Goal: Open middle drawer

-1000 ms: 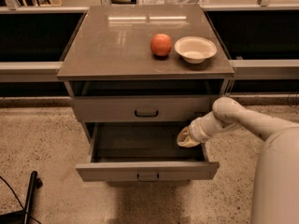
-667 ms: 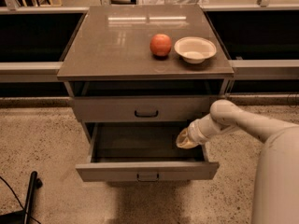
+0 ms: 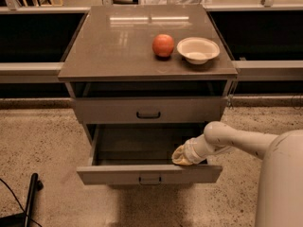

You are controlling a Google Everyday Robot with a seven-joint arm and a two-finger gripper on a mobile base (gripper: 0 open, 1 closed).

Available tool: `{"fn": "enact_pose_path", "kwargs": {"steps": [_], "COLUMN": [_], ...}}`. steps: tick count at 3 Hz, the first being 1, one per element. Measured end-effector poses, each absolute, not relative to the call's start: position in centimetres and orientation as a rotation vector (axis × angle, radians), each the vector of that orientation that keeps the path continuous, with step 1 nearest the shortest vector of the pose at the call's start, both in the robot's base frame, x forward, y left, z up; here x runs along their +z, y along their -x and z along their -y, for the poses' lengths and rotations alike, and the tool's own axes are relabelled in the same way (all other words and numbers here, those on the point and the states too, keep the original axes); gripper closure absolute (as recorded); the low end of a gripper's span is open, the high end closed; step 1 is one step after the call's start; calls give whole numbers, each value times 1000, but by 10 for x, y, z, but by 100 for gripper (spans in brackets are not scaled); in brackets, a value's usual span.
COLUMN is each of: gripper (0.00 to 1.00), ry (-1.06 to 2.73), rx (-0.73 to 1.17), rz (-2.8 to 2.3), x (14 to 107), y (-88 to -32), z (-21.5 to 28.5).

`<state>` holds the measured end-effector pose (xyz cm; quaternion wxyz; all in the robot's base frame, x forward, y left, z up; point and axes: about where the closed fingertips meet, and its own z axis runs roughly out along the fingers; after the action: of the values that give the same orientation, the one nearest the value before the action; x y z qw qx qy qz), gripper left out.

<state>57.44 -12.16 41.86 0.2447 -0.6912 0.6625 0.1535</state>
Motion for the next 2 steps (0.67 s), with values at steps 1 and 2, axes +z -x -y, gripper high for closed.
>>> {"fn": "enact_pose_path", "kwargs": {"steps": [1, 2], "gripper": [100, 100], "ry": [1887, 1961], "rx": [419, 476], "rz": [-1809, -1799], "x": [419, 408], "y": [-576, -559], "z": [121, 117]}}
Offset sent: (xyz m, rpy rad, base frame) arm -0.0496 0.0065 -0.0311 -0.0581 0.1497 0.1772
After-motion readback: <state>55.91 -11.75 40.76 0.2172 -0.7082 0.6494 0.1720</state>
